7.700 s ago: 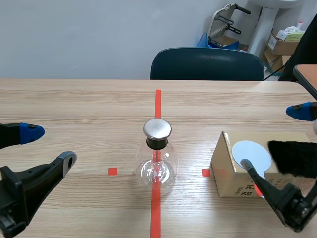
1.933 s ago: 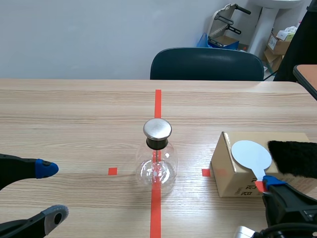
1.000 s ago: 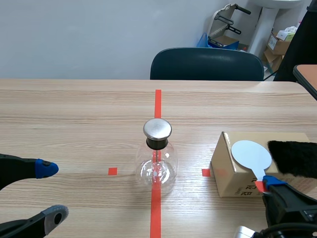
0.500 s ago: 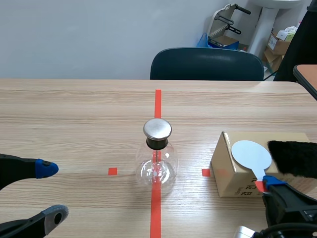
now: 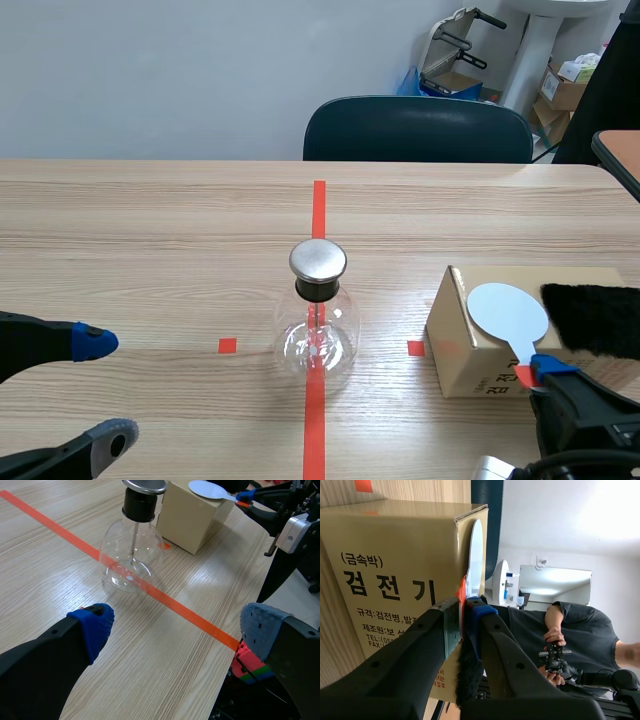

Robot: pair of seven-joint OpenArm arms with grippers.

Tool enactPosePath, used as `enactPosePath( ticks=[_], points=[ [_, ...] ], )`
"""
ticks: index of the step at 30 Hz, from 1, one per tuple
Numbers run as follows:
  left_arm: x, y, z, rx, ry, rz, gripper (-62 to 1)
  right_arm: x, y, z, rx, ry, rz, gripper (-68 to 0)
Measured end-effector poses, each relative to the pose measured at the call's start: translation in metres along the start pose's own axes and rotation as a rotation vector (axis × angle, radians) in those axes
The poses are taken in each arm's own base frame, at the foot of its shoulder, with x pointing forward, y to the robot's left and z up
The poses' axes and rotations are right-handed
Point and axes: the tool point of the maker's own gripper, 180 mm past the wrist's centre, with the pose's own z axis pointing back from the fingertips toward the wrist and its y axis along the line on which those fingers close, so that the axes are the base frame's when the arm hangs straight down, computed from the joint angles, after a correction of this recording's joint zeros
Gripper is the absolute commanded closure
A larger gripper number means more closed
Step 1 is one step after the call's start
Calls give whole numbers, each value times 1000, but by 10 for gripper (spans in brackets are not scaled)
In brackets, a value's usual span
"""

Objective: Do the electroscope experiment

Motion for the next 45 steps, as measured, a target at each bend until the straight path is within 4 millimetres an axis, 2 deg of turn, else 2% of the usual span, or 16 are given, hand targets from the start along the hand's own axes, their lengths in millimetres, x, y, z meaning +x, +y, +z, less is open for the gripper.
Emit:
enactPosePath(
  ticks=[7,8,11,19,23,28,35,41,45],
  points=[
    [1,8,-3,62,-24,-10,-535,-1,0,0,0,4,-1,-13],
    [1,8,-4,68,-29,-8,-514,-1,0,0,0,4,-1,-13],
    [-1,8,-6,84,-24,-37,-397,-1,0,0,0,5,-1,-13],
    [7,16,-18,107,-58,-103,-157,0,-1,0,-2,3,-1,-14],
    [5,20,-25,112,-68,-96,-46,2,-13,-4,-35,-7,-3,-15],
    [-9,18,-42,110,-78,-59,-36,3,-40,-9,-98,-22,-4,-15],
    [-29,31,-62,186,-79,-35,-36,0,-73,-14,-179,-19,-5,-15],
    [-30,34,-84,218,-92,-75,-36,4,-87,-18,-220,5,-38,-15],
    [-31,35,-95,222,-102,-68,-36,19,-90,-26,-239,11,-69,-15]
  ],
)
